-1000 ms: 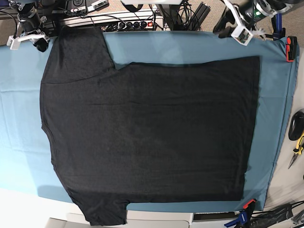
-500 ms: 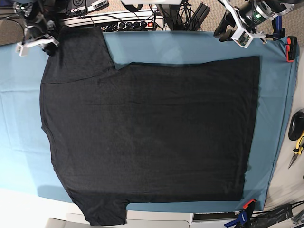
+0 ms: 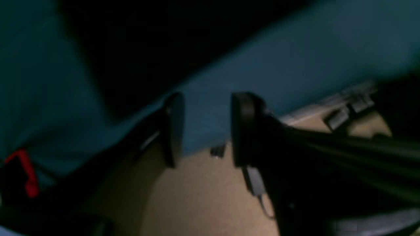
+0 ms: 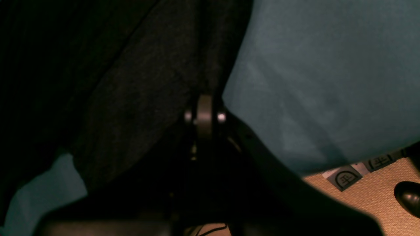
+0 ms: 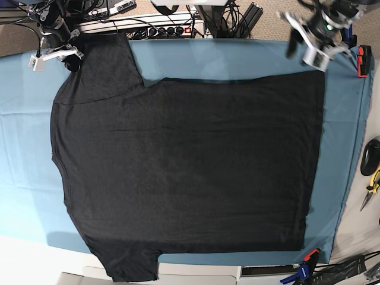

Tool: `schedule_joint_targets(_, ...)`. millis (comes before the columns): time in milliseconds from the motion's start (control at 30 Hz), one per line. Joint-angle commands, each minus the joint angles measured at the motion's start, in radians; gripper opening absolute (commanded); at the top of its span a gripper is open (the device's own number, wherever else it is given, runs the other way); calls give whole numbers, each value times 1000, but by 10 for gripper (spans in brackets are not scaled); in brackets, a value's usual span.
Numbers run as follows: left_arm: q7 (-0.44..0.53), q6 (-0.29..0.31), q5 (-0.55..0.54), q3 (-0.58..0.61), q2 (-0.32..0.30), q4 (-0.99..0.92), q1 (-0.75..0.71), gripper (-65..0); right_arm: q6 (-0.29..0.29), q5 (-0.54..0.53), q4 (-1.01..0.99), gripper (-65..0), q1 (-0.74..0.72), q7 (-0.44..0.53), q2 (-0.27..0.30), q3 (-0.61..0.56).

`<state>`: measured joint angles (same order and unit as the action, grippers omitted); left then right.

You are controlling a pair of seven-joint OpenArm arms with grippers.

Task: Fold the T-shirt properly
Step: 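Move both grippers down to the black T-shirt's shoulder corners, then close both grippers on the shirt's shoulder corners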

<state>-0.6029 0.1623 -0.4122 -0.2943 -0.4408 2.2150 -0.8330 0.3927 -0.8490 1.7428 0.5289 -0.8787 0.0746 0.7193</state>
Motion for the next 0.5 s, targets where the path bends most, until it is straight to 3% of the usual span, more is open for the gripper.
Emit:
schedule_joint_targets(0,0,2,-24,-3,-8,-22,14,-402,4,6,11,-650,8,-11,6,2)
schedule_joint_targets(100,-16,6,-97,-4,12,-163,107,-402,4,6,11,-650,9,-12,6,2)
schedule_joint_targets(267,-75,89,-241,-45,56,-397,273,-402,5,10,11,-650,9,-12,6,2)
schedule_joint_targets(333,-98,121,-254,-87,58,-417,310,-402,5,13,11,-650,9,-12,6,2)
schedule_joint_targets(467,-115,126,-238,-188,36,-371,335,-403,6,13,11,-650,9,-11,6,2)
